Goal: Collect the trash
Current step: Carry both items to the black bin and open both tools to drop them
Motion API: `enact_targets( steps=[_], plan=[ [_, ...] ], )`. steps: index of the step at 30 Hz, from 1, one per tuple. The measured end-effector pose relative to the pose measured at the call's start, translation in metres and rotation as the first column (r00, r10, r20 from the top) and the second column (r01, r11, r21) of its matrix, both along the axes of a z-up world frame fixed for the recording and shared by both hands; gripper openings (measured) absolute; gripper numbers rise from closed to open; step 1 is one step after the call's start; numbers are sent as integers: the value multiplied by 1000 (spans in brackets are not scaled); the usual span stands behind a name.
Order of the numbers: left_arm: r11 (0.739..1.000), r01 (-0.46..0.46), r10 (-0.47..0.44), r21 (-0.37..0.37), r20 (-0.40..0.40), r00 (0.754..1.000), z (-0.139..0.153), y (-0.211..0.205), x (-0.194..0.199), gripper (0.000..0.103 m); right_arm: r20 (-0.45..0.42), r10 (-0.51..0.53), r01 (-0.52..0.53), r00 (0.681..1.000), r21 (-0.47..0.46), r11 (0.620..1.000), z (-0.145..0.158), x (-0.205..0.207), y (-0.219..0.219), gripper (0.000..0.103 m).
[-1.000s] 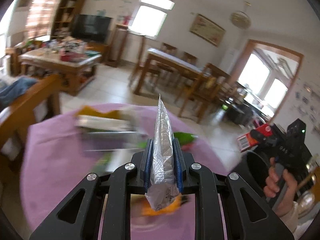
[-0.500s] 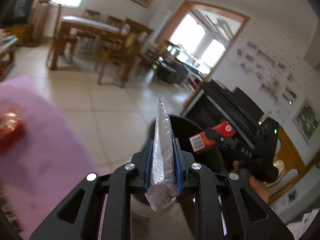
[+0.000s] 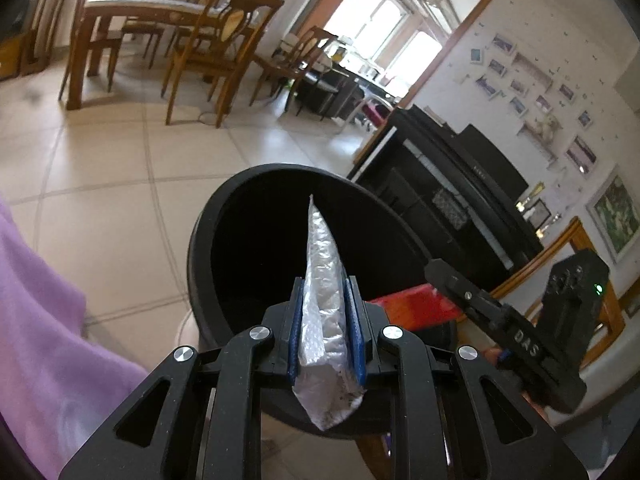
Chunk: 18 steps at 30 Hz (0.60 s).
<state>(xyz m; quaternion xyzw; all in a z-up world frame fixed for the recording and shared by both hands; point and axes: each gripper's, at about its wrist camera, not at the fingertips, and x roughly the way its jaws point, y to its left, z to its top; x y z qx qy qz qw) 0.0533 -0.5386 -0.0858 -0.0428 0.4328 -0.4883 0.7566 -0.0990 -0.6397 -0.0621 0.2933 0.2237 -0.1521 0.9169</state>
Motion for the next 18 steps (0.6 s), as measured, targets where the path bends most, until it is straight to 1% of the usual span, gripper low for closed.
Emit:
enact_targets(
  steps=[5, 6, 11, 12, 14, 15, 16, 17, 18],
  plan=[
    [1000, -3, 3, 18, 14, 1000, 1, -9, -1, 20, 28, -11, 11, 1000, -13, 1000, -9, -6, -3, 51],
    [1000, -3, 3, 20, 16, 1000, 6, -5, -6, 20, 33, -14, 14, 999, -14, 1000, -10, -7, -3, 51],
    [999, 10, -11, 40, 22, 1000, 13, -7, -15, 22, 42, -30, 31, 999, -15, 999, -9, -15, 2, 53],
    [999, 15, -16, 47, 23, 1000, 14, -10, -18, 26, 44, -34, 35, 998, -9, 999, -9, -17, 1, 54],
    [998, 27, -29, 61, 23, 999, 15, -12, -22, 35, 47, -40, 40, 998, 1, 999, -9, -20, -1, 67],
    [997, 30, -32, 65, 27, 999, 15, -11, -25, 45, 59, -45, 44, 997, 12, 999, -8, -23, -1, 78],
    [998, 25, -27, 64, 43, 999, 18, -9, -27, 56, 71, -53, 52, 996, 17, 998, -7, -26, -2, 80],
    [998, 21, -24, 60, 54, 998, 20, -4, -31, 61, 78, -58, 57, 995, 18, 998, -5, -27, -3, 80],
    [998, 17, -21, 52, 68, 997, 23, 1, -35, 67, 89, -61, 60, 994, 17, 998, -3, -30, -3, 83]
  ],
)
